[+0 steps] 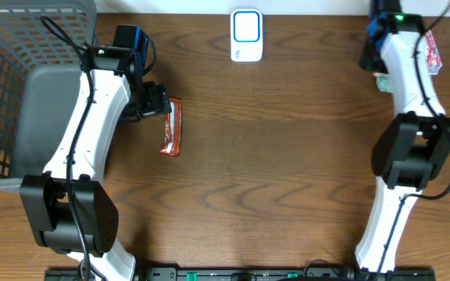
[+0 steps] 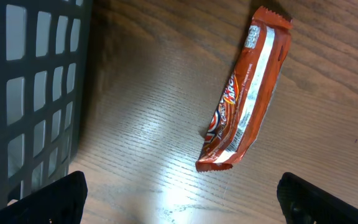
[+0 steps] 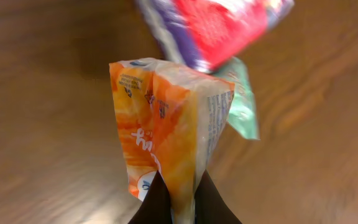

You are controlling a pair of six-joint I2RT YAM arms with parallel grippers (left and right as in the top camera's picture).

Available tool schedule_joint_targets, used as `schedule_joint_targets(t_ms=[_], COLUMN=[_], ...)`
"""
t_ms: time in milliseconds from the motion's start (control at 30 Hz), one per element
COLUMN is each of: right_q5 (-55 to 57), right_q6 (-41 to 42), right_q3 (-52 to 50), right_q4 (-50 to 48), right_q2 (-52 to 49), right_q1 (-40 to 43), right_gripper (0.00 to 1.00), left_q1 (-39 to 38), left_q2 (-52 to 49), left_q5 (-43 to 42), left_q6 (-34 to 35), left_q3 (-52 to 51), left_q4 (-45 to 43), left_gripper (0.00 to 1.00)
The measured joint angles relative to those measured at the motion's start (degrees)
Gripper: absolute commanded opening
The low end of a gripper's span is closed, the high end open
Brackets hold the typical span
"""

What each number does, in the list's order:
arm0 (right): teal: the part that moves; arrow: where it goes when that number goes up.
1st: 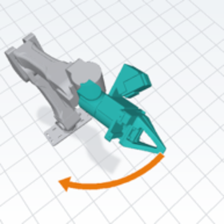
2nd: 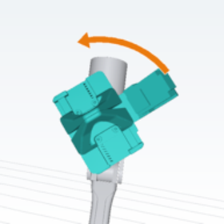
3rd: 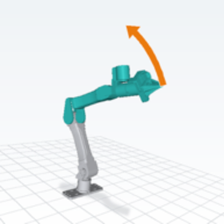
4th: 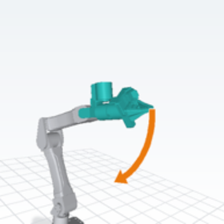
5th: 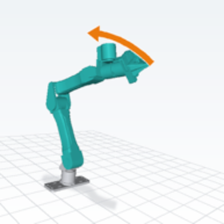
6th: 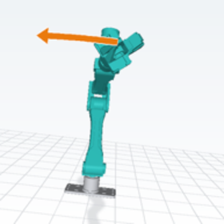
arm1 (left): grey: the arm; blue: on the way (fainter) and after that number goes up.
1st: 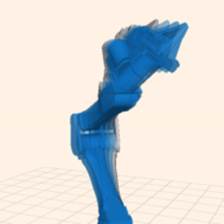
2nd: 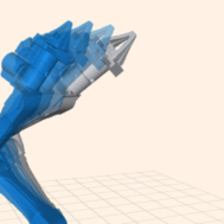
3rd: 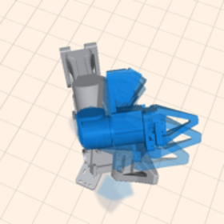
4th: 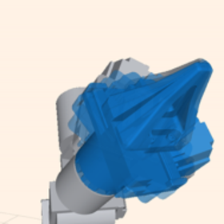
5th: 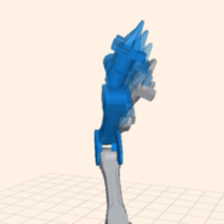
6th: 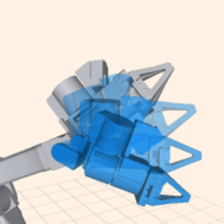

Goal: Scan the item barcode
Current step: 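Carry the orange-white pack right and drop it beside the wipes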

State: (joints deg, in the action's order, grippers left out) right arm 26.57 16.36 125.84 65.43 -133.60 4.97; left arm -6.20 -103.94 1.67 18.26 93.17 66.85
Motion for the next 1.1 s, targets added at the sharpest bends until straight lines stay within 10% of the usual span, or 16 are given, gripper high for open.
schedule_joint_targets(t_ms=[433,567,1100], right_q5=[-0.3,-2.8,-14.1], right_q6=[8.9,10.0,8.6], right_q3=[-3.4,-7.3,-9.5], right_q4=[-1.9,-5.9,-5.6], right_q2=[0.2,0.2,4.2], right_q1=[12.7,14.8,14.8], right_gripper=[0.03,0.44,0.76], left_q1=[0.0,0.0,0.0], left_q2=[0.0,0.0,0.0], left_q5=[0.0,0.0,0.0], left_q6=[0.0,0.0,0.0], left_q3=[0.0,0.0,0.0], left_q4=[0.0,0.0,0.0], left_gripper=[0.98,0.98,0.98])
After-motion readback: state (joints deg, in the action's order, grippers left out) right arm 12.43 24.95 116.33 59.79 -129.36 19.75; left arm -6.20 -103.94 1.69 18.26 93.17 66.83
